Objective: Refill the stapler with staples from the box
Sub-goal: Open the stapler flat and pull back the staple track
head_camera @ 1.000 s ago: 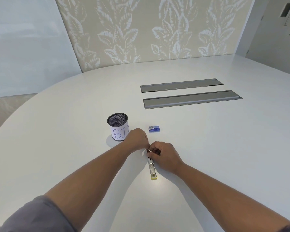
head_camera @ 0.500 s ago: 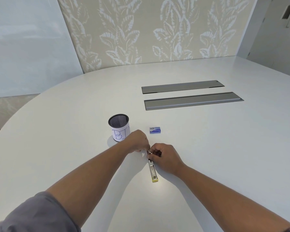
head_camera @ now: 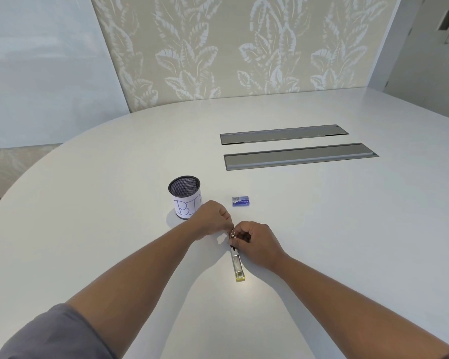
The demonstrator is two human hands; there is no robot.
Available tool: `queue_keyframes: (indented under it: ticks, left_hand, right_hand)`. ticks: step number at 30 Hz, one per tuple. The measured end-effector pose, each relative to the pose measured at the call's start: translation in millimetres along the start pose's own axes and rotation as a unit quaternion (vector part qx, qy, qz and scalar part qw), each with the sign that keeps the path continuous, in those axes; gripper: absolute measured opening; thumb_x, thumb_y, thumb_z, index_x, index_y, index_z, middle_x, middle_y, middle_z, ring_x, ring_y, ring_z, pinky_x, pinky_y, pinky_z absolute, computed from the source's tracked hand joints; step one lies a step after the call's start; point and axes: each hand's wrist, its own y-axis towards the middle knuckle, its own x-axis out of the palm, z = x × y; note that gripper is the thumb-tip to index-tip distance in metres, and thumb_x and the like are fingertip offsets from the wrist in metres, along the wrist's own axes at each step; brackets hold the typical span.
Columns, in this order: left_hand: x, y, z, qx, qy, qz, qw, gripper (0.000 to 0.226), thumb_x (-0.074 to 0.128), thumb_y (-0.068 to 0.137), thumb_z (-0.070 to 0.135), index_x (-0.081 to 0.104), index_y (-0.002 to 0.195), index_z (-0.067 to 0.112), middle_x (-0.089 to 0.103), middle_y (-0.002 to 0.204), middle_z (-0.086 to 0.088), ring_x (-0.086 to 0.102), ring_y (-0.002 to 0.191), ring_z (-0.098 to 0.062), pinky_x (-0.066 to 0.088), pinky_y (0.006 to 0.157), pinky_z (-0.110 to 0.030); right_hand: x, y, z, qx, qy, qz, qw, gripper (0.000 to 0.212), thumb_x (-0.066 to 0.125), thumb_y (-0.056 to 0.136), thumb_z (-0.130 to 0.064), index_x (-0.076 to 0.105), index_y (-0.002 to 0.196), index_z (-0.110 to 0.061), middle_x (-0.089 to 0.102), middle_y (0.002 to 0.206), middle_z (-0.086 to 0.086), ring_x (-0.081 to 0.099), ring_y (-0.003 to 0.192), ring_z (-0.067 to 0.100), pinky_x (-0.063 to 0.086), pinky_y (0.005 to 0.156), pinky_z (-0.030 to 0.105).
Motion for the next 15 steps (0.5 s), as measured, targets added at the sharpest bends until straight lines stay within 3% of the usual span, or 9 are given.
queue_keyframes:
  ticks: [2,10,13,15]
  left_hand:
    - [-3,0,-2,0.017,-0.017,0.002,1.0,0.004,0.073,0.067,0.004,0.069,0.066,0.002,0.06,0.053,0.008,0.045,0.053,-0.011,0.035,0.05,-0.021]
    - [-14,-5,-24,0.003,-0.178,0.005,0.984,0.008,0.074,0.079,-0.001,0.072,0.081,0.007,0.067,0.068,-0.003,0.06,0.059,-0.014,0.054,0.06,-0.023]
    - [-16,-6,-35,-0.011,-0.166,0.025,0.986,0.012,0.075,0.082,0.001,0.076,0.086,0.012,0.072,0.077,-0.004,0.064,0.065,-0.014,0.059,0.068,-0.025]
    - [-16,-7,-41,-0.002,-0.101,0.037,0.994,0.012,0.075,0.084,0.004,0.077,0.084,0.016,0.073,0.075,-0.003,0.065,0.064,-0.012,0.058,0.068,-0.025]
  right_hand:
    - [-1,-1,-1,-0.001,0.0,-0.001,1.0,0.006,0.07,0.076,-0.044,0.064,0.075,-0.042,0.068,0.071,-0.01,0.051,0.059,0.003,0.046,0.062,0.026]
    - [-1,0,-1,0.007,0.01,-0.015,1.0,0.011,0.075,0.08,-0.035,0.065,0.08,-0.029,0.073,0.073,-0.003,0.064,0.065,0.02,0.054,0.068,0.038]
    - [-1,0,0,0.009,0.011,-0.012,1.0,0.012,0.077,0.08,-0.032,0.065,0.08,-0.03,0.073,0.072,-0.007,0.059,0.06,0.009,0.052,0.066,0.033]
    - [-1,0,0,0.012,0.013,-0.013,1.0,0.012,0.077,0.081,-0.031,0.065,0.079,-0.03,0.074,0.072,-0.008,0.063,0.062,0.013,0.053,0.067,0.033]
